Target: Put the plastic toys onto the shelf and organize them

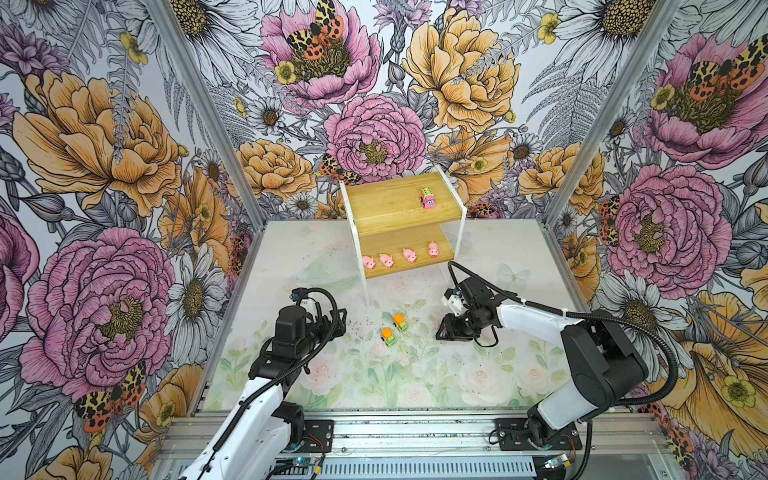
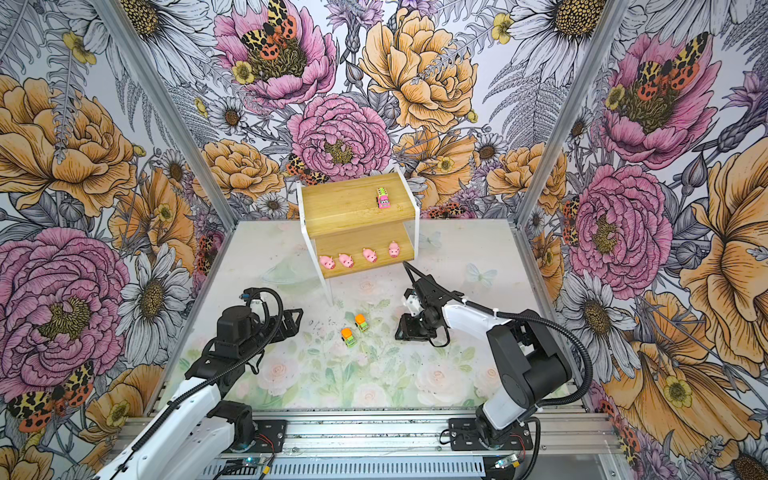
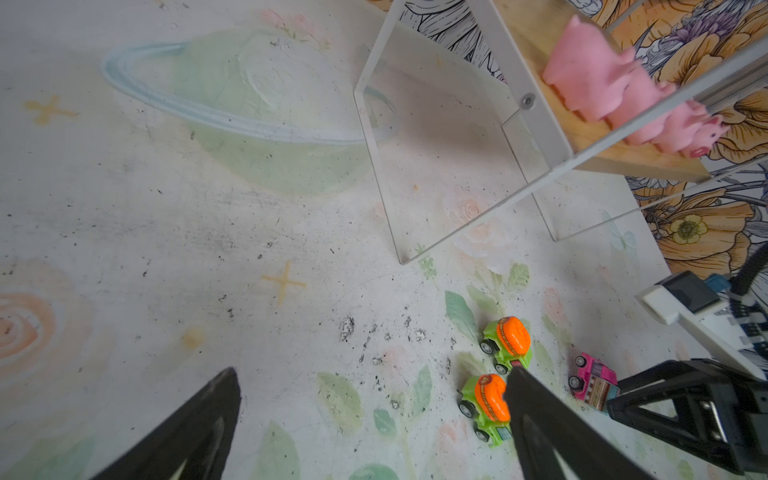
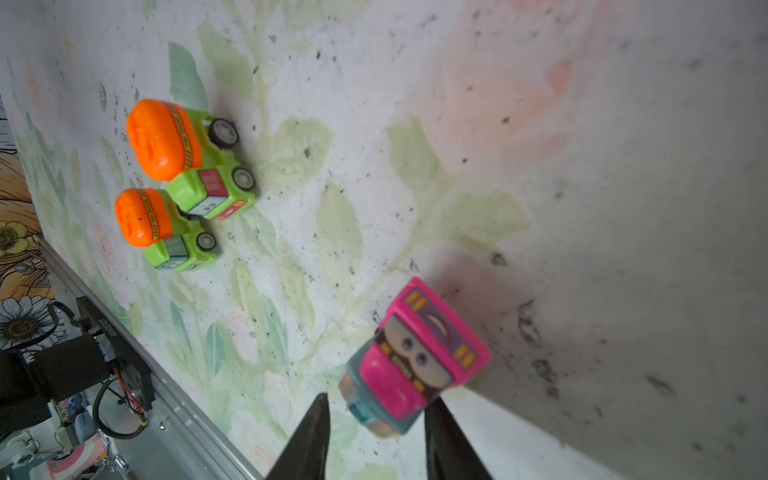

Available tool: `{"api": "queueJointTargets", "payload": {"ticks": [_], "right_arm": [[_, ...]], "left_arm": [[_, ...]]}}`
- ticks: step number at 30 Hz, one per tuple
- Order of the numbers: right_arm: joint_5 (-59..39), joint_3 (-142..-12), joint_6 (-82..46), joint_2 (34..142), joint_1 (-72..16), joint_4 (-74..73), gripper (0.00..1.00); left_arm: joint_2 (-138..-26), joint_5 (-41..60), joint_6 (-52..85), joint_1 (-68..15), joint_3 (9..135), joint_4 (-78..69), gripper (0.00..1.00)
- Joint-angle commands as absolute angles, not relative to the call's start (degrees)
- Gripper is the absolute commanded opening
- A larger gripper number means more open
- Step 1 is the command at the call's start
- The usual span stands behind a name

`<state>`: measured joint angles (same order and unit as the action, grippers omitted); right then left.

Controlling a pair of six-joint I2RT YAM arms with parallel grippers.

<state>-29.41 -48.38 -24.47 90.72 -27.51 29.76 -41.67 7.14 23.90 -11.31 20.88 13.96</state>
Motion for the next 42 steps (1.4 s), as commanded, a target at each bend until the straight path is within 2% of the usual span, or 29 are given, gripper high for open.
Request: {"api": "queueJointTargets", "payload": {"ticks": [1, 10, 18, 42], "right_arm": [[-31.58, -49.98, -24.78, 89.67, -29.66, 30.25, 0.42], [-30.52, -53.31, -24.74, 89.07, -32.55, 30.16, 0.54], [-28.79, -51.31, -23.94, 86.57, -32.19, 30.28, 0.59], [-17.47, -43.80, -26.53, 82.20, -33.68, 31.11, 0.58]], "left_arm": [[-41.00, 6.99, 23.95, -10.65, 20.30, 14.15, 0.99], [-39.46, 6.71, 24.22, -10.80, 20.13, 15.10, 0.99], [-39.99, 6.77, 24.17, -10.81, 20.17, 14.93, 0.99], [-38.96, 7.38, 24.70, -10.94, 19.95, 15.20, 0.99]]}}
